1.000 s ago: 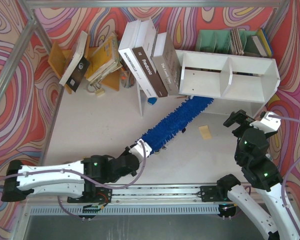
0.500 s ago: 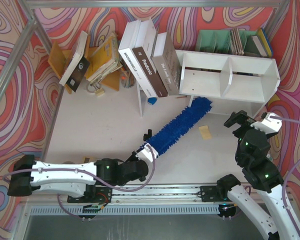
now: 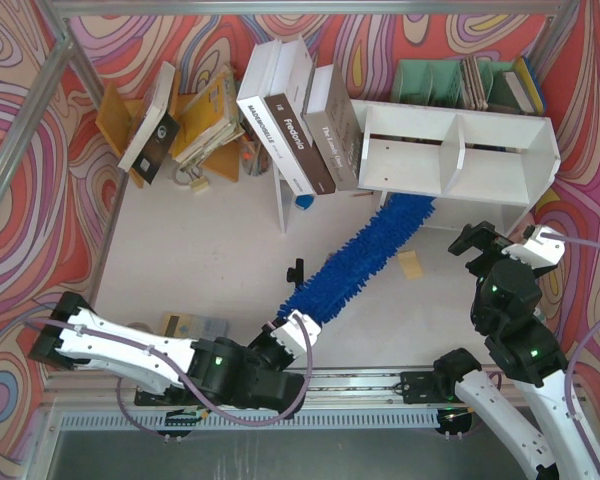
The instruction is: Dust the bookshelf with a duster
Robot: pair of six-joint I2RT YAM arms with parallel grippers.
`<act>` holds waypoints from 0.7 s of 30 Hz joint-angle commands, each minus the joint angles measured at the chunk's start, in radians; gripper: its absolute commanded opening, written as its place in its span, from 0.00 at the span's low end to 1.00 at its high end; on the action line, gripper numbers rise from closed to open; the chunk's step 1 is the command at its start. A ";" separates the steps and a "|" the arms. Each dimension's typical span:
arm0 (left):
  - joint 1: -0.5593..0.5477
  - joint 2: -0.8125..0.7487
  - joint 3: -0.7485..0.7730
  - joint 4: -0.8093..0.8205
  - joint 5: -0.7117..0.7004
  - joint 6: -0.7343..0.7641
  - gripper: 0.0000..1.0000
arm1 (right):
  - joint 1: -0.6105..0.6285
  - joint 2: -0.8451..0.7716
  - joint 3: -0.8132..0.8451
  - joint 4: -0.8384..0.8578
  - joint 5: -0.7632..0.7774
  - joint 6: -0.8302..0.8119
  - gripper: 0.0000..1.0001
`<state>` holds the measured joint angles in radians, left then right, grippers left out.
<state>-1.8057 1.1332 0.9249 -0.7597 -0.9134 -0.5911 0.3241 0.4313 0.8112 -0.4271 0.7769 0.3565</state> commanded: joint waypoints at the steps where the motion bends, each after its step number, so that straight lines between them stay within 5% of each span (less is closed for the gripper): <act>1: -0.076 0.051 0.086 -0.304 -0.150 -0.355 0.00 | -0.002 -0.005 0.000 0.001 0.001 0.007 0.99; 10: -0.191 0.098 0.138 -0.584 -0.160 -0.769 0.00 | -0.002 -0.003 -0.001 0.001 -0.005 0.012 0.99; 21: -0.201 0.050 0.057 -0.694 -0.132 -0.993 0.00 | 0.000 0.001 0.012 -0.014 -0.013 0.021 0.99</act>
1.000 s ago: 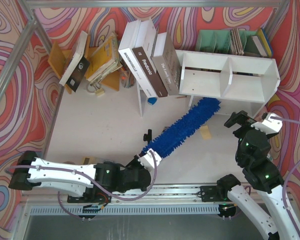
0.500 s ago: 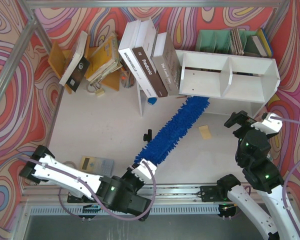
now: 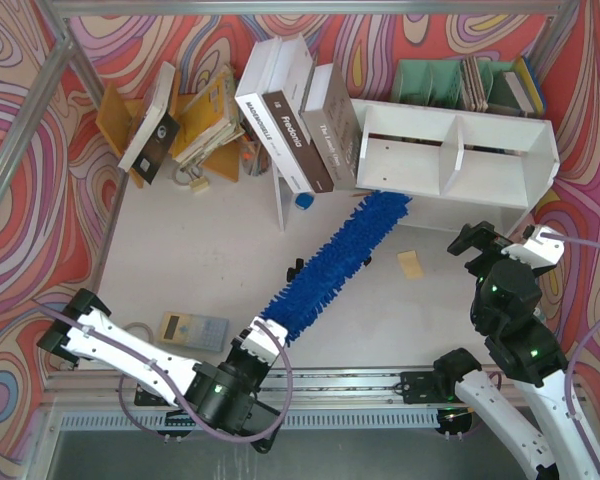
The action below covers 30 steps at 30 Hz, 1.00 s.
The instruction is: Dust the bookshelf with a duster
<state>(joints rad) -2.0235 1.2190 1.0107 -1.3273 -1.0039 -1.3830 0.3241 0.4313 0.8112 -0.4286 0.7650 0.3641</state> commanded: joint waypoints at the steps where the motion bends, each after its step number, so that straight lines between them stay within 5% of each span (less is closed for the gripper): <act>1: 0.011 -0.031 -0.025 -0.130 -0.037 -0.202 0.00 | 0.000 0.003 0.014 -0.013 -0.001 0.015 0.99; 13: -0.112 0.005 0.037 -0.129 0.038 -0.085 0.00 | 0.000 0.020 0.007 0.008 0.014 -0.001 0.99; 24: -0.138 -0.020 0.026 -0.375 0.033 -0.387 0.00 | -0.001 0.007 0.006 -0.002 0.015 0.008 0.99; 30: -0.117 -0.083 -0.006 -0.371 -0.047 -0.461 0.00 | 0.000 0.003 0.010 -0.012 0.004 0.021 0.99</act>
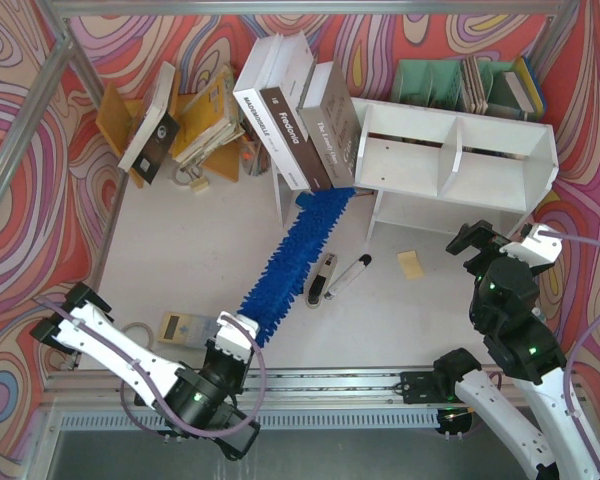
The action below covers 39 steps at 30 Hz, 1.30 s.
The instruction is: Dust the bookshelf with a duster
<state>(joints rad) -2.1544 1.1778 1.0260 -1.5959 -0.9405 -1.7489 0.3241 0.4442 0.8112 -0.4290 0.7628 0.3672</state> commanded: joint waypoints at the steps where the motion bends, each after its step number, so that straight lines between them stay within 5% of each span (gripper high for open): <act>1: 0.024 -0.053 -0.024 -0.088 -0.120 -0.081 0.00 | -0.001 -0.011 0.012 -0.016 0.003 0.022 0.99; 21: 0.459 -0.091 -0.121 0.743 -0.032 0.795 0.00 | 0.000 -0.014 0.003 -0.027 -0.002 0.041 0.99; 39: 0.530 0.091 -0.041 1.004 0.077 0.981 0.00 | 0.000 -0.024 -0.001 -0.014 0.009 0.027 0.99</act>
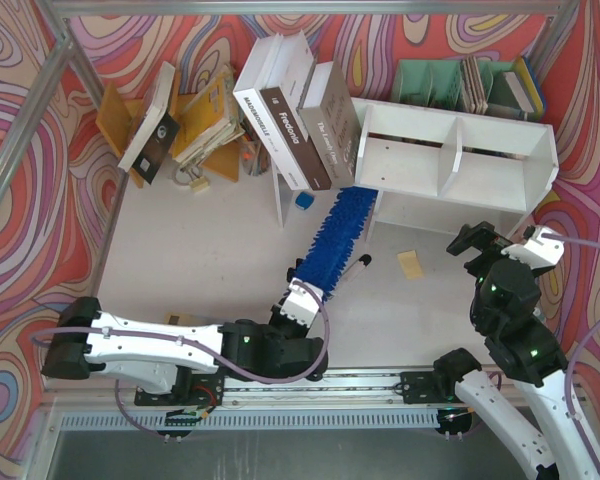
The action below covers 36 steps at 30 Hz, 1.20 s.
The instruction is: Dust the bookshelf with a duster
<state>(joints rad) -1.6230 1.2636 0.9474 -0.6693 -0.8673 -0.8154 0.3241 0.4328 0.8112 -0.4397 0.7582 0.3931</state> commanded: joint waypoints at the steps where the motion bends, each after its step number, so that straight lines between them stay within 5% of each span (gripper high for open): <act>1: -0.001 0.001 0.037 0.074 -0.001 0.043 0.00 | -0.001 -0.014 -0.002 -0.003 0.013 0.002 0.99; 16: 0.024 -0.293 -0.036 -0.384 -0.210 -0.252 0.00 | 0.000 -0.014 -0.003 0.000 0.012 0.000 0.99; 23: 0.078 -0.373 -0.058 -0.524 -0.195 -0.345 0.00 | -0.001 -0.006 -0.003 0.001 0.010 0.002 0.99; 36: 0.168 -0.346 -0.150 -0.275 -0.019 -0.199 0.00 | 0.000 -0.008 -0.003 0.001 0.012 0.003 0.99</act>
<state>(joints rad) -1.5097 0.9031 0.8417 -1.0004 -0.9016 -0.9981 0.3241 0.4267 0.8104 -0.4393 0.7582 0.3931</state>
